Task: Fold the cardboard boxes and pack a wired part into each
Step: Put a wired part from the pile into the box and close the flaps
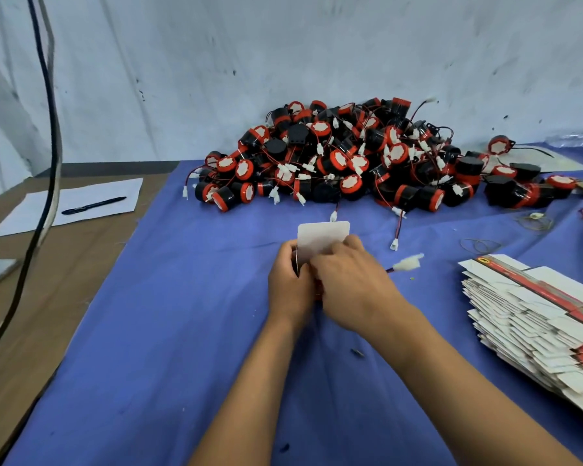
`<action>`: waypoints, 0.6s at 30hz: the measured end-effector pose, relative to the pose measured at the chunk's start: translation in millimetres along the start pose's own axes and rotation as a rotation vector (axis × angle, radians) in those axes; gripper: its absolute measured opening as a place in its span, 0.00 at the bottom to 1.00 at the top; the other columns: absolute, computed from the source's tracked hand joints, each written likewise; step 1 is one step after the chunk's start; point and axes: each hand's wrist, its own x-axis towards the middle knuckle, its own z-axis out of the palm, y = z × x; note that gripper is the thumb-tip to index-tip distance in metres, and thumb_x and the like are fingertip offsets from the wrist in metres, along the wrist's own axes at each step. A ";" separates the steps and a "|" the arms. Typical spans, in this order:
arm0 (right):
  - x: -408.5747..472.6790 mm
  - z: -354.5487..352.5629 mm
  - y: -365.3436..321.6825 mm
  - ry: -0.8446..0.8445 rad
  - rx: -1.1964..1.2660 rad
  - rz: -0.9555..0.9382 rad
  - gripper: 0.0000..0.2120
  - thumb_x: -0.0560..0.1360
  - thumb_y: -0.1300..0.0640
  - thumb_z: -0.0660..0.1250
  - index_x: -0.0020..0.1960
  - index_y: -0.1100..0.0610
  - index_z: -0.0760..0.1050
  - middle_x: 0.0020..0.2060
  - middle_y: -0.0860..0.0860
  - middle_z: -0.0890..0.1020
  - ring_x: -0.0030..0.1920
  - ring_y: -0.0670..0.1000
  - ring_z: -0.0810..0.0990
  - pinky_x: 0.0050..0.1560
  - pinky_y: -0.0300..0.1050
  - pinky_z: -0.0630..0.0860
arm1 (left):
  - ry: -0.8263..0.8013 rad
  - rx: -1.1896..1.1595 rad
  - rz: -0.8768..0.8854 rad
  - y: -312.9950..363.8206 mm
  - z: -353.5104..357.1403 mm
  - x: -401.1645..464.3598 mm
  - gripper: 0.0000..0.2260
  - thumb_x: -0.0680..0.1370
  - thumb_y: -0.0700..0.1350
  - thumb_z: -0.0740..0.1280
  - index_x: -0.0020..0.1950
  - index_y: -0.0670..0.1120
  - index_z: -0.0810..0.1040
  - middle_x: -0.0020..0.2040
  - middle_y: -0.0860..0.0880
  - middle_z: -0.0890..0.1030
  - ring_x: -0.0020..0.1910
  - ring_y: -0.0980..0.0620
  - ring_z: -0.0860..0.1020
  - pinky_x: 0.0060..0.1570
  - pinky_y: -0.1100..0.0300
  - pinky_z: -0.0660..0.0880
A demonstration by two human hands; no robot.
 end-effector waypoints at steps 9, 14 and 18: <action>-2.9 -32.1 26.0 0.156 0.211 0.222 0.02 0.73 0.62 0.66 0.45 0.59 0.73 0.36 0.53 0.78 0.36 0.56 0.76 0.30 0.48 0.70 | 0.011 0.049 0.011 -0.7 1.3 1.8 0.11 0.75 0.36 0.73 0.53 0.47 0.79 0.48 0.49 0.85 0.47 0.49 0.84 0.49 0.48 0.83; 11.4 -11.5 14.8 0.337 0.545 0.231 0.05 0.76 0.63 0.66 0.47 0.61 0.82 0.42 0.57 0.83 0.45 0.59 0.81 0.44 0.56 0.80 | 0.015 0.092 -0.017 -0.8 2.5 4.8 0.09 0.73 0.40 0.76 0.48 0.49 0.79 0.43 0.49 0.85 0.41 0.50 0.82 0.45 0.45 0.83; 13.4 7.3 16.2 0.343 0.423 0.203 0.11 0.75 0.65 0.62 0.47 0.55 0.81 0.48 0.53 0.78 0.45 0.57 0.77 0.40 0.49 0.75 | 0.030 0.163 -0.001 -0.7 5.7 4.9 0.10 0.71 0.45 0.79 0.48 0.51 0.80 0.47 0.54 0.85 0.51 0.52 0.83 0.53 0.45 0.81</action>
